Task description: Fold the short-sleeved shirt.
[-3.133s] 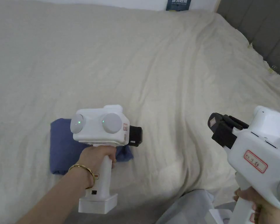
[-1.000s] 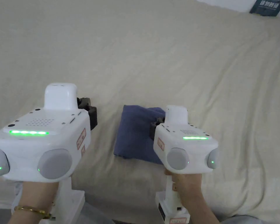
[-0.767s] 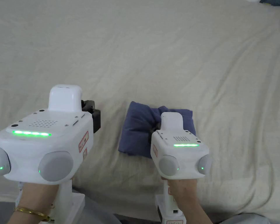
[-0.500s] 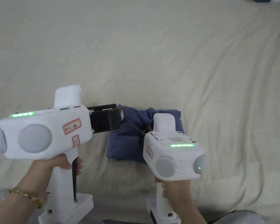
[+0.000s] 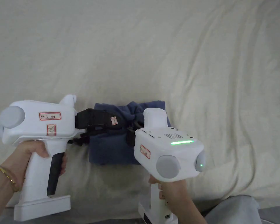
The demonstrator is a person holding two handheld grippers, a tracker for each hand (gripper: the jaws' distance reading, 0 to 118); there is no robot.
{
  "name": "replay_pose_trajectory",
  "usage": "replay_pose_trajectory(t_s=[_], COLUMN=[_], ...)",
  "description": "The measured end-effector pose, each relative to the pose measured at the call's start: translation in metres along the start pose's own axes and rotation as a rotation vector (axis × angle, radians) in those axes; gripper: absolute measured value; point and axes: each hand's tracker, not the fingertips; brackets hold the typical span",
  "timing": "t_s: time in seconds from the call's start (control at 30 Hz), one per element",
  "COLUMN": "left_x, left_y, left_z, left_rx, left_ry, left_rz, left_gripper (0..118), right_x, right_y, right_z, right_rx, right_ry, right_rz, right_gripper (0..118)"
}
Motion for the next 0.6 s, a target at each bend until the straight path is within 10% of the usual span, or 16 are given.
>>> replay_pose_trajectory(t_s=[0.13, 0.27, 0.37, 0.6], left_x=[0.009, 0.012, -0.001, 0.035], left_y=[0.003, -0.001, 0.003, 0.008], left_z=[-0.007, -0.001, -0.003, -0.005], left_rx=[-0.031, -0.032, -0.036, -0.061], left_ry=[0.001, 0.221, 0.074, 0.226], left_rz=[-0.022, -0.067, 0.132, 0.041], left_gripper=[108, 31, 27, 24], right_x=[0.007, 0.012, 0.01, 0.017], right_y=[0.007, 0.013, 0.019, 0.067], right_z=[0.001, 0.002, 0.006, 0.086], right_rx=[-0.027, -0.048, -0.063, 0.145], right_ry=[0.037, 0.059, 0.06, 0.007], right_rz=[-0.034, -0.037, -0.033, 0.022], right_gripper=[3, 3, 3, 3])
